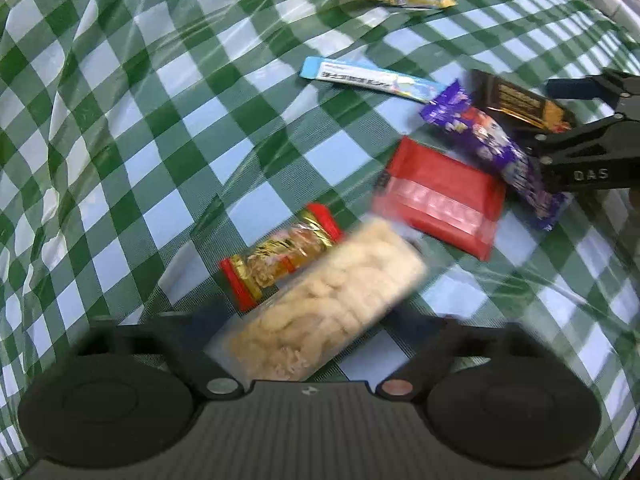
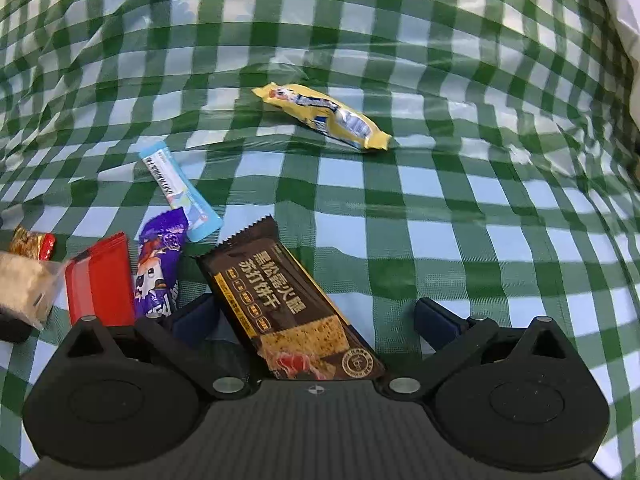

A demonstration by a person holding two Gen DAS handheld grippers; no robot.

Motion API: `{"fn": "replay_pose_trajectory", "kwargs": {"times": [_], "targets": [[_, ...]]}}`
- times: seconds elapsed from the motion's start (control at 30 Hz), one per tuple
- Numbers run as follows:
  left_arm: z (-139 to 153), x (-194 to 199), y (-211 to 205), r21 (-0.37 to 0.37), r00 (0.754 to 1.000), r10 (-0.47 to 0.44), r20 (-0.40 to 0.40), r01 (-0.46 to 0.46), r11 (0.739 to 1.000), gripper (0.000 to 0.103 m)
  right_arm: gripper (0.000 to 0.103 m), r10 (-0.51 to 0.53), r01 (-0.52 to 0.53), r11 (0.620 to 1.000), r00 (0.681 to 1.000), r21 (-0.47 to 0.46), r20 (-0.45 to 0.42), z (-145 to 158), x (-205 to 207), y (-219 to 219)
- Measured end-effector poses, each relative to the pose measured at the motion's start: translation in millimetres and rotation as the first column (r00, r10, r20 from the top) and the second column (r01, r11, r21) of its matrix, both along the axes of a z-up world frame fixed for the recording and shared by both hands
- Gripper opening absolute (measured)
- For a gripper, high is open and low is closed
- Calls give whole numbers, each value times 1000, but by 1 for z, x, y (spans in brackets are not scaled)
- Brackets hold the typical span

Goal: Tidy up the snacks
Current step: 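Grasp the dark biscuit pack with the right tool while the left tool grasps the clear peanut bar, then carry the peanut bar and biscuit pack over the box with both tools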

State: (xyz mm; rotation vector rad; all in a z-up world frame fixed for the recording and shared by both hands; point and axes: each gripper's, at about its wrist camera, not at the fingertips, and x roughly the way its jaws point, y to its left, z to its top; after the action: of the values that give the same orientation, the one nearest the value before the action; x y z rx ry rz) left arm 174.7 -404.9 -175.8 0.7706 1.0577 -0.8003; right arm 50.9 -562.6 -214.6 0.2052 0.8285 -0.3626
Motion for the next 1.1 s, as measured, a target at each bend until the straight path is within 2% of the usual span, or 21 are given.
{"fn": "replay_pose_trajectory", "kwargs": {"times": [0.03,0.07,0.1,0.13,0.3,0.47,0.6,0.73,0.87,1.1], "targets": [[3,-2,3,-9,1000,18,-17,-18,1000,49,84,13,-13,1000,1000,5,12,1,-2,1],[5,-5,7,-6,999,38,-36,-38,999,45,65,31,-31,1000,999,-5,23,4,-7,5],[7,-10,12,-6,997,52,-53,-53,999,41,56,44,-44,999,999,-19,27,7,-11,9],[8,-14,18,-13,995,71,-73,-72,997,40,42,48,-47,998,999,-29,24,10,-18,13],[27,-40,55,-93,982,120,-142,-134,987,40,41,-11,11,1000,1000,-3,-2,17,-59,36],[74,-57,89,-219,972,183,-146,-213,952,40,41,-105,105,994,994,4,25,31,-109,60],[124,-75,119,-306,967,227,-118,-252,918,40,41,-176,175,984,980,13,90,62,-147,90],[162,-104,155,-365,963,249,-99,-268,891,40,41,-229,218,973,958,79,171,103,-173,125],[196,-136,206,-404,955,274,-110,-295,866,40,41,-222,192,971,943,140,247,145,-190,171],[236,-194,312,-418,927,372,-49,-357,835,40,41,-68,6,983,943,185,327,206,-215,278]]}}
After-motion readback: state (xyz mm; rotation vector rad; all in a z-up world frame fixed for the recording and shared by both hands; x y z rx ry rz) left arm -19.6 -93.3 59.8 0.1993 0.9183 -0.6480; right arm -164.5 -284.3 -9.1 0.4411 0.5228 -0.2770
